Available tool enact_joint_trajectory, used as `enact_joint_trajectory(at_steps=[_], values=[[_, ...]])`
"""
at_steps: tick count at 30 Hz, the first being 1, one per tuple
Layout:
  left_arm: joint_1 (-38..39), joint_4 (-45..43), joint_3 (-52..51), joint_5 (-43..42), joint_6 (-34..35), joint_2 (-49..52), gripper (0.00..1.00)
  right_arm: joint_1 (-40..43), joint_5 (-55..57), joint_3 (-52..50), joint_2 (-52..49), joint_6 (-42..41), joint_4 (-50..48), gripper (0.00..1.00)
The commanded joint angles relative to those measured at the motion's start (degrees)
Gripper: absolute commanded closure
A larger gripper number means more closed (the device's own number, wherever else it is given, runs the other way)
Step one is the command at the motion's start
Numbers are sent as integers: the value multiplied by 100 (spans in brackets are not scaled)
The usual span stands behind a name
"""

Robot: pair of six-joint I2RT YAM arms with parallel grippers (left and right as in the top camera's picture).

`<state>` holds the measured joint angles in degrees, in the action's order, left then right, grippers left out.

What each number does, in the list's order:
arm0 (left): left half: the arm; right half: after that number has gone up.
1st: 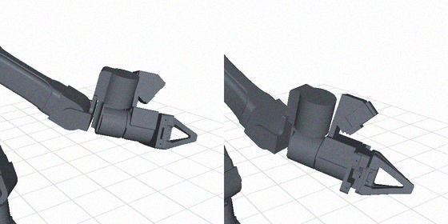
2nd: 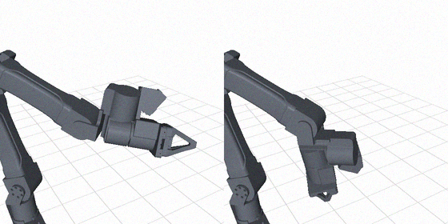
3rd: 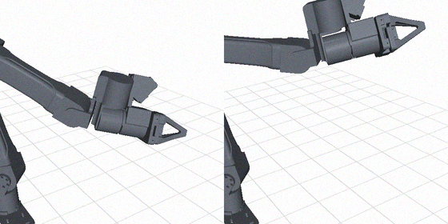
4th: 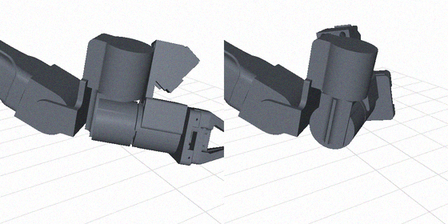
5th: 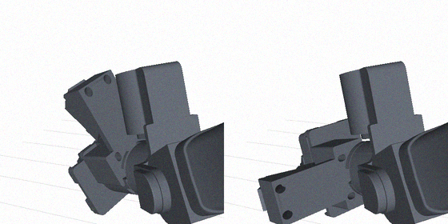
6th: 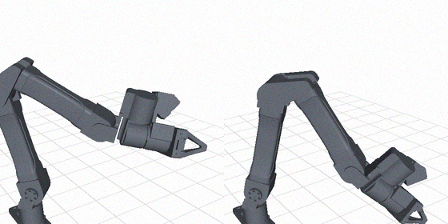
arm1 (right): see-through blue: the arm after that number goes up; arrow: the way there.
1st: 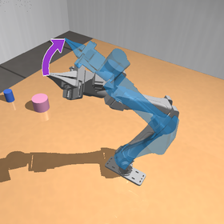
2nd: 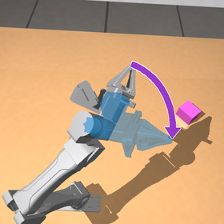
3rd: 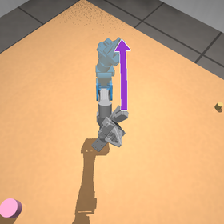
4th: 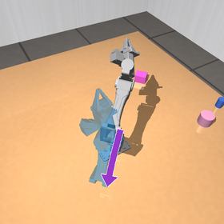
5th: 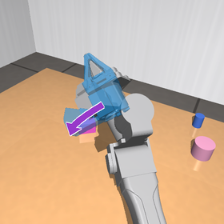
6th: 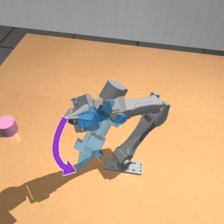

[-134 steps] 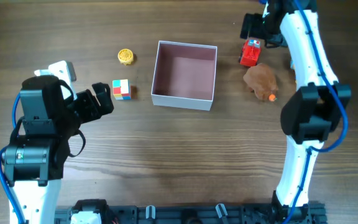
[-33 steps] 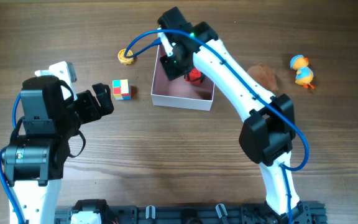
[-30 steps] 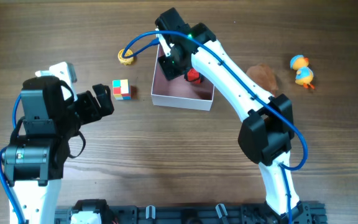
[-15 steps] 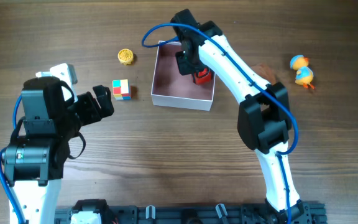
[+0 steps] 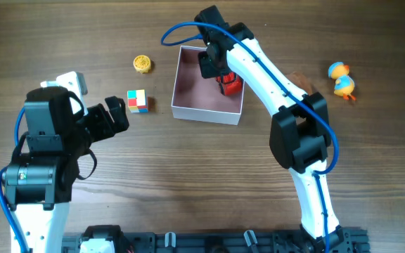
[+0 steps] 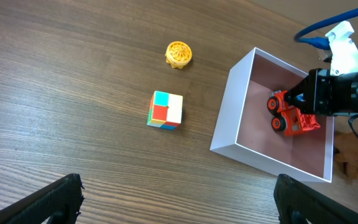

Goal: Pack container
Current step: 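Carry the fire truck into the box with the right gripper and release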

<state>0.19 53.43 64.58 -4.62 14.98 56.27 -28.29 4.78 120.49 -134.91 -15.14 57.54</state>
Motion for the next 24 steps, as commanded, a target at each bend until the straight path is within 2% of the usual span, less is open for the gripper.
enact_joint_trajectory(at_steps=[1, 5, 9, 12, 16, 18, 22, 24], values=[[-46, 2, 107, -94, 50, -11, 0, -11, 396, 90, -166, -129, -90, 96], [-46, 2, 107, -94, 50, -11, 0, -4, 1069, 90, -184, -765, -94, 96], [-46, 2, 107, -94, 50, -11, 0, -7, 1078, 90, -184, -743, -74, 96], [-46, 2, 107, -94, 48, -11, 0, 2, 1235, 90, -184, -1049, 37, 96], [-46, 2, 107, -92, 48, -11, 0, -2, 149, 101, -179, -170, -116, 96], [-46, 0, 107, -92, 48, -11, 0, -2, 0, 107, -83, -120, 39, 96], [-46, -4, 107, -92, 44, -13, 0, 15, 81, 109, 848, -160, 334, 96], [-46, -2, 114, -92, 44, -46, 0, 186, 551, 107, 1690, -575, 422, 95]])
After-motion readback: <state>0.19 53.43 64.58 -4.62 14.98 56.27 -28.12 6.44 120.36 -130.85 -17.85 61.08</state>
